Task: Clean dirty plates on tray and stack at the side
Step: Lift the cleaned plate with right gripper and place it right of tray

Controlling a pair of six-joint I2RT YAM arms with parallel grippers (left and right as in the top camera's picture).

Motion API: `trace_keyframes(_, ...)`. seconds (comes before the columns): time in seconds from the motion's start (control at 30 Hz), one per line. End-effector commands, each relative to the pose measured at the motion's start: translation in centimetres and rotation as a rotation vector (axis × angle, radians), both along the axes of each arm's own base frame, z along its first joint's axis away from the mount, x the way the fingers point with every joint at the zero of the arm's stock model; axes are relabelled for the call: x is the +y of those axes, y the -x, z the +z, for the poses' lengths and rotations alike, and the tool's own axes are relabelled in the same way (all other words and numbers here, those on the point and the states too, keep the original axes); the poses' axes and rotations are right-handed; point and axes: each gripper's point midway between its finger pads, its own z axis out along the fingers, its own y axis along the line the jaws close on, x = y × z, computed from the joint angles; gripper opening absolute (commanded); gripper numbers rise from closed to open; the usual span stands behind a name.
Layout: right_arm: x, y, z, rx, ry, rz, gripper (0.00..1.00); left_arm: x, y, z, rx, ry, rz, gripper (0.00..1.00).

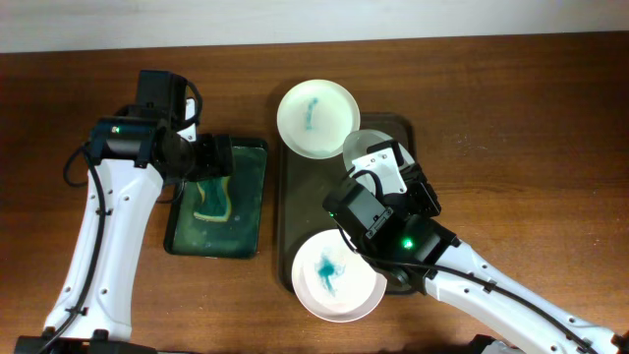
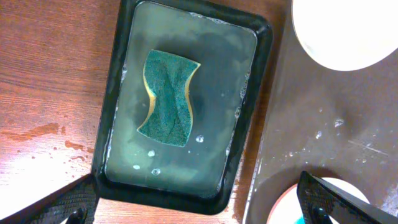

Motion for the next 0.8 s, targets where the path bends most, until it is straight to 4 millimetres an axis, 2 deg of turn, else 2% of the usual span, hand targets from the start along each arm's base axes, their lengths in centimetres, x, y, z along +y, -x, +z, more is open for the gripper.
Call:
trace_keyframes(0.0, -0.3, 0.1, 1.1, -0.042, 0.001, -0.016, 0.04, -0.2, 0.1, 0.3, -0.008, 0.011, -0.006, 1.0)
trace_keyframes(0.13, -0.4, 0.0, 1.1, -0.045, -0.001, -0.02, 0.04, -0.2, 0.1, 0.3, -0.008, 0.01, -0.006, 1.0)
trace_keyframes(0.17, -1.2, -0.2, 1.1, -0.054, -0.02, -0.055, 0.04, -0.2, 0.1, 0.3, -0.008, 0.011, -0.006, 0.99)
trace_keyframes(0.2, -3.8, -1.6, -1.1, 0.014, -0.187, -0.139, 0.04, -0.2, 0.1, 0.3, -0.008, 0.011, -0.006, 1.0)
trace_keyframes(0.23, -3.7, -2.3, -4.2, 0.201, -0.391, -0.08, 0.04, -0.2, 0.1, 0.3, -0.007, 0.011, -0.006, 1.0)
trace_keyframes(0.27, -4.1, -2.5, -6.2, 0.375, -0.686, -0.004, 0.04, -0.2, 0.1, 0.3, -0.008, 0.011, -0.006, 0.99)
trace_keyframes(0.3, -7.2, -2.9, -6.5, 0.397, -0.911, -0.045, 0.04, -0.2, 0.1, 0.3, -0.007, 0.011, -0.006, 0.99)
trace_keyframes(0.33, -11.3, -2.9, -6.9, 0.37, -1.059, -0.137, 0.04, -0.2, 0.1, 0.3, -0.008, 0.011, -0.006, 1.0)
trace_keyframes(0.37, -14.5, -2.7, -7.7, 0.346, -1.108, -0.23, 0.04, -0.2, 0.1, 0.3, -0.007, 0.011, -0.006, 1.0)
trace_keyframes(0.4, -19.7, -1.6, -9.8, 0.321, -1.158, -0.412, 0.04, -0.2, 0.1, 0.3, -0.008, 0.01, -0.006, 0.99)
trace_keyframes(0.43, -22.3, -0.7, -11.5, 0.304, -1.222, -0.551, 0.04, -0.2, 0.1, 0.3, -0.007, 0.01, -0.006, 0.99)
trace_keyframes(0.47, -23.9, -0.2, -12.9, 0.301, -1.264, -0.642, 0.04, -0.2, 0.1, 0.3, -0.008, 0.01, -0.006, 1.0)
trace_keyframes(0.5, -25.5, 0.5, -15.3, 0.319, -1.3, -0.728, 0.04, -0.2, 0.1, 0.3, -0.008, 0.01, -0.006, 0.99)
trace_keyframes(0.53, -26.3, 1.2, -17.3, 0.355, -1.324, -0.784, 0.04, -0.2, 0.1, 0.3, -0.007, 0.011, -0.006, 1.0)
trace_keyframes(0.57, -26.3, 1.4, -18.2, 0.376, -1.333, -0.802, 0.04, -0.2, 0.1, 0.3, -0.008, 0.011, -0.006, 0.99)
trace_keyframes(0.6, -26.2, 1.6, -18.9, 0.397, -1.342, -0.813, 0.37, -0.2, 0.1, 0.3, -0.008, 0.011, -0.006, 0.99)
trace_keyframes(0.63, -25.8, 1.2, -18.1, 0.386, -1.362, -0.786, 0.53, -0.2, 0.1, 0.3, -0.007, 0.011, -0.006, 1.0)
trace_keyframes(0.73, -22.3, -0.1, -11.7, 0.31, -1.405, -0.564, 0.61, -0.2, 0.1, 0.3, -0.007, 0.011, -0.006, 1.0)
trace_keyframes(0.77, -18.8, 0.5, -8.8, 0.341, -1.352, -0.447, 0.61, -0.2, 0.1, 0.3, -0.008, 0.011, -0.006, 0.99)
